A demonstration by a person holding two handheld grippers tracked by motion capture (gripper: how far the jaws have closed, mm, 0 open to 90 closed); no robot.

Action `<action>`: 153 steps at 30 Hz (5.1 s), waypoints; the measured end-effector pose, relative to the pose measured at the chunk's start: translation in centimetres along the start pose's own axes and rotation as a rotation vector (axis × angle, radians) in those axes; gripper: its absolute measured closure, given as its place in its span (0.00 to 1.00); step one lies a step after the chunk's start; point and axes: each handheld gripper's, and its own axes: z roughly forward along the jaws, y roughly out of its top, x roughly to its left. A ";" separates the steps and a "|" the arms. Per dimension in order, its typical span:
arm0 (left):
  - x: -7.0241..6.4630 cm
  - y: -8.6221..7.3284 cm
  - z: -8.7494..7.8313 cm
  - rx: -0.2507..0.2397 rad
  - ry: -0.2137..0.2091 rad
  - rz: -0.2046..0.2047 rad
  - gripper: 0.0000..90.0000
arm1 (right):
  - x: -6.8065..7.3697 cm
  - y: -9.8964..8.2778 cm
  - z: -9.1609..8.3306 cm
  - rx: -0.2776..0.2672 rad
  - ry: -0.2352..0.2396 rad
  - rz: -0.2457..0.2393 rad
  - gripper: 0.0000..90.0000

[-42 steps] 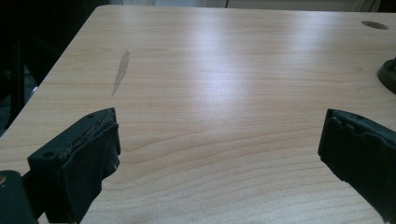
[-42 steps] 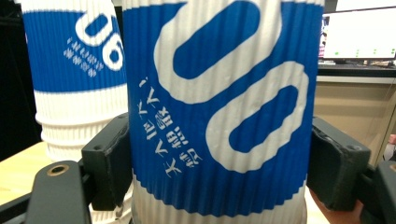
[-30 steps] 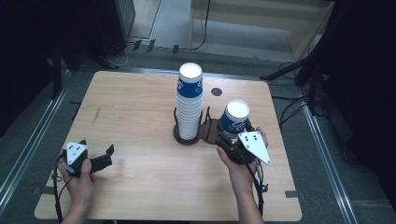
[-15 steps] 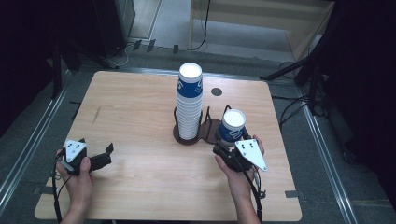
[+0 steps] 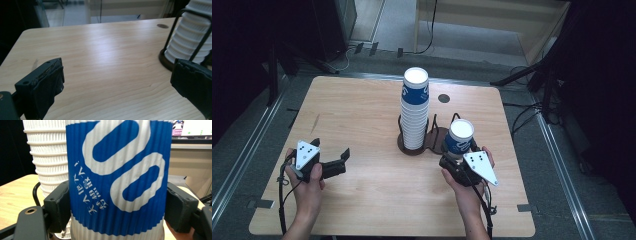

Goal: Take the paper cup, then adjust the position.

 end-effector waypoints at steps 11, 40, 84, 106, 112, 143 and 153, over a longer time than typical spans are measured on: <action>-2.4 1.6 0.2 -0.013 -0.101 0.036 0.00 | 0.8 -0.9 0.3 0.027 0.025 -0.011 0.22; -5.8 3.3 -0.6 -0.008 -0.323 0.062 0.00 | 4.5 -2.8 0.5 0.092 0.126 -0.053 0.22; -9.5 4.6 -0.2 0.202 -0.595 0.081 0.15 | 9.3 -5.5 -0.3 0.049 0.216 -0.414 0.22; -10.5 4.4 0.6 0.355 -0.605 0.097 0.17 | 11.7 -6.9 -1.1 0.013 0.313 -0.615 0.22; -10.8 4.2 0.7 0.378 -0.583 0.121 0.24 | 12.1 -7.2 -1.1 0.012 0.315 -0.643 0.22; -8.4 4.5 0.8 0.307 -0.590 0.043 0.30 | 11.6 -6.4 -1.4 0.037 0.306 -0.603 0.03; -7.3 4.5 0.2 0.175 -0.524 -0.007 0.31 | 10.8 -5.8 -1.3 0.053 0.318 -0.522 0.01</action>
